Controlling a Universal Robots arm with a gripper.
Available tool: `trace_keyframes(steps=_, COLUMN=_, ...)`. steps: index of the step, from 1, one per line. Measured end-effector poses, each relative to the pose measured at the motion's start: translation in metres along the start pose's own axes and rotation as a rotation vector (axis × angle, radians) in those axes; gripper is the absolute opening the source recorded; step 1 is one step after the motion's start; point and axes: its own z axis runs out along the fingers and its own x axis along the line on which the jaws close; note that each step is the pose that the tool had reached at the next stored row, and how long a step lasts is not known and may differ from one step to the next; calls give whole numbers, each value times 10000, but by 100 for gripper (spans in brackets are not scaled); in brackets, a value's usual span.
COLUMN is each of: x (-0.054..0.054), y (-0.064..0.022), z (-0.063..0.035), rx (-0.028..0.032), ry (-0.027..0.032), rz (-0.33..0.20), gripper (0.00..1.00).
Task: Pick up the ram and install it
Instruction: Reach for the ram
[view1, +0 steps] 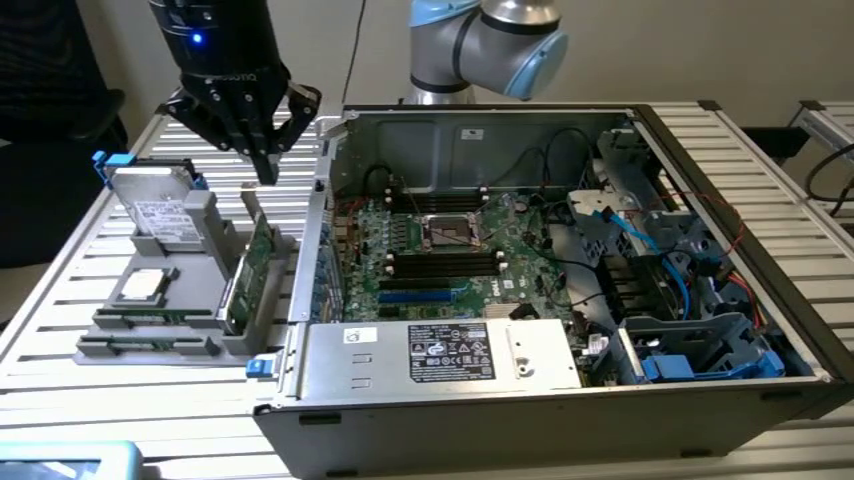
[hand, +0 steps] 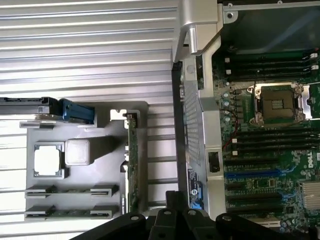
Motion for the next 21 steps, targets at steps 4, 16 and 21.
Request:
trace_keyframes(steps=4, x=88, y=-71, z=27, rx=0, ry=0, rz=0, gripper=11)
trace_keyframes(steps=16, x=352, y=-311, z=93, rx=0, ry=0, rz=-1, gripper=11)
trace_keyframes(steps=21, x=448, y=-413, z=121, rx=0, ry=0, rz=1, gripper=11)
